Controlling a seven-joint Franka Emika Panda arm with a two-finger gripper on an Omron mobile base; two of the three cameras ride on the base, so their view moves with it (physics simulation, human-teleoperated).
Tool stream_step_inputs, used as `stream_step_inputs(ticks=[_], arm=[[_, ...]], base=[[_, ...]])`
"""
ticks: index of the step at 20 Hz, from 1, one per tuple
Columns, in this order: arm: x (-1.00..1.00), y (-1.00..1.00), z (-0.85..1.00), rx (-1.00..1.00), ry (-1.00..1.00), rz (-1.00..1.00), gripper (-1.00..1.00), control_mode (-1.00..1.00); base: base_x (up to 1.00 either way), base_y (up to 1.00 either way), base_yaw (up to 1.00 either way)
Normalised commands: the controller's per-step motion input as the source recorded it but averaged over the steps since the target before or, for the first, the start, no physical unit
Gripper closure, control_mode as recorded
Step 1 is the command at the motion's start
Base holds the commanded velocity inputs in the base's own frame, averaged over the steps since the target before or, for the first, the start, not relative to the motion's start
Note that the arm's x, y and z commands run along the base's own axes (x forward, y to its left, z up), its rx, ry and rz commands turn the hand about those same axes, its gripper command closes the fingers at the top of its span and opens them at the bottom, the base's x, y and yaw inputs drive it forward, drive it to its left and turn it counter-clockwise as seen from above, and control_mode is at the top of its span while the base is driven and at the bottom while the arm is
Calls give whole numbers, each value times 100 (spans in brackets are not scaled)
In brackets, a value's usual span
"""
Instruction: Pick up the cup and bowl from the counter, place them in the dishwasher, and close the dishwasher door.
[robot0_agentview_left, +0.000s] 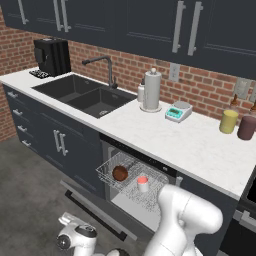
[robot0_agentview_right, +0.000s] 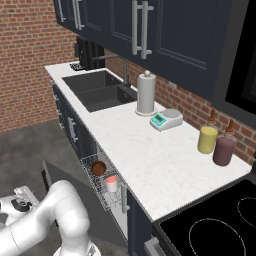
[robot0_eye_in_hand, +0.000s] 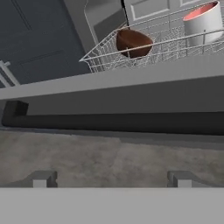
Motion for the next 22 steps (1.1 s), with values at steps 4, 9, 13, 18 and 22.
stream_step_inputs(ticks=[4,9,13,18,22], arm=[[21,0,-63,-2,-10,-13,-100,-100],[13,0,-74,-4,-7,-13,-100,-100],[14,-11,-67,-3,-2,-15,-100,-100],[11,-39,-41,0,-3,-16,-100,-100],[1,-46,-24,0,-9,-15,-100,-100]], base=[[0,0,0],[0,0,0],[0,0,0],[0,0,0],[0,0,0]])
